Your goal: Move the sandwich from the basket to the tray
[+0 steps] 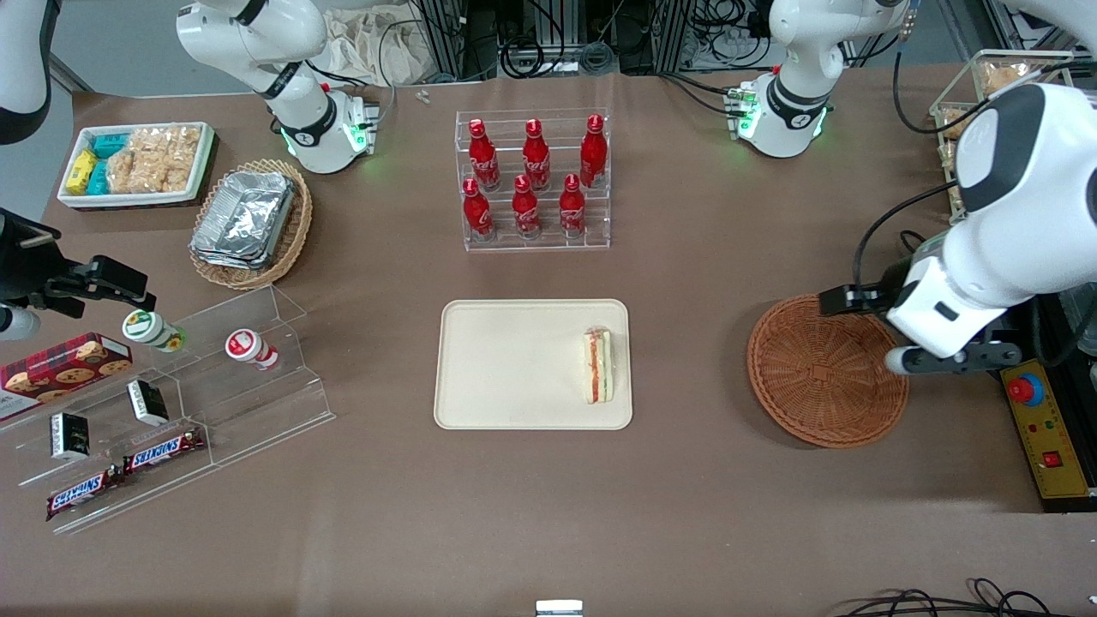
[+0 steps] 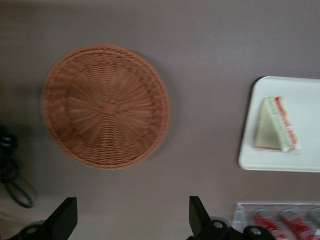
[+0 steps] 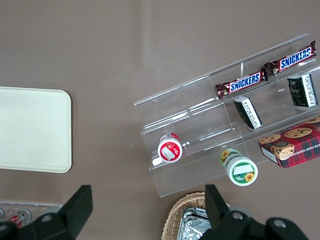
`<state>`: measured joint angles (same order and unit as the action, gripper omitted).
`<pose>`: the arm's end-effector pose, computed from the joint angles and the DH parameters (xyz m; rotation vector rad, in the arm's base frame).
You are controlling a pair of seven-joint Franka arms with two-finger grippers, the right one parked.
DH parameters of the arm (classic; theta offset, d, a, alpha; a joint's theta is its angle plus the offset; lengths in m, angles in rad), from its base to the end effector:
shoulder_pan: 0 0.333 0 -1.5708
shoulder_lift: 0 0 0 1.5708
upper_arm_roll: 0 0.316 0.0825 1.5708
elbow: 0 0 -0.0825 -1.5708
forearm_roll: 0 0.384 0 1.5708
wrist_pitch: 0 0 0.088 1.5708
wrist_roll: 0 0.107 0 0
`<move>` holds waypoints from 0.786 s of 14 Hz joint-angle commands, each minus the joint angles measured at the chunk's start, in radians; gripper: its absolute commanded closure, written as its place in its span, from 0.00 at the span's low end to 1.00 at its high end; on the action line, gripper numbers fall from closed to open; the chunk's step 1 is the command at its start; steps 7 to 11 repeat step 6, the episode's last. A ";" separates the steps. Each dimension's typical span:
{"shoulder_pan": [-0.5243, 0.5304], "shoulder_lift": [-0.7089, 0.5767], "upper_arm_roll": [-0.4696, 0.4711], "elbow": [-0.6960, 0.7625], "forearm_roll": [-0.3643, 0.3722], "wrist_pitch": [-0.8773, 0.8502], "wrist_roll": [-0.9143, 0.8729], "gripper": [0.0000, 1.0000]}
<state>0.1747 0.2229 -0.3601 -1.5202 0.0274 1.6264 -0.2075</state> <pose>0.6086 -0.0905 0.5296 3.1066 0.0363 -0.1717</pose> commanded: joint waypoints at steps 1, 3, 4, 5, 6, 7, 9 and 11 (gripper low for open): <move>-0.102 -0.158 0.177 -0.196 -0.006 0.087 0.173 0.00; -0.132 -0.175 0.226 -0.206 -0.004 0.079 0.285 0.00; -0.132 -0.174 0.230 -0.201 -0.003 0.076 0.316 0.00; -0.126 -0.169 0.228 -0.186 -0.003 0.072 0.332 0.00; -0.121 -0.156 0.227 -0.161 -0.004 0.066 0.333 0.00; -0.121 -0.156 0.227 -0.161 -0.004 0.066 0.333 0.00; -0.121 -0.156 0.227 -0.161 -0.004 0.066 0.333 0.00; -0.121 -0.156 0.227 -0.161 -0.004 0.066 0.333 0.00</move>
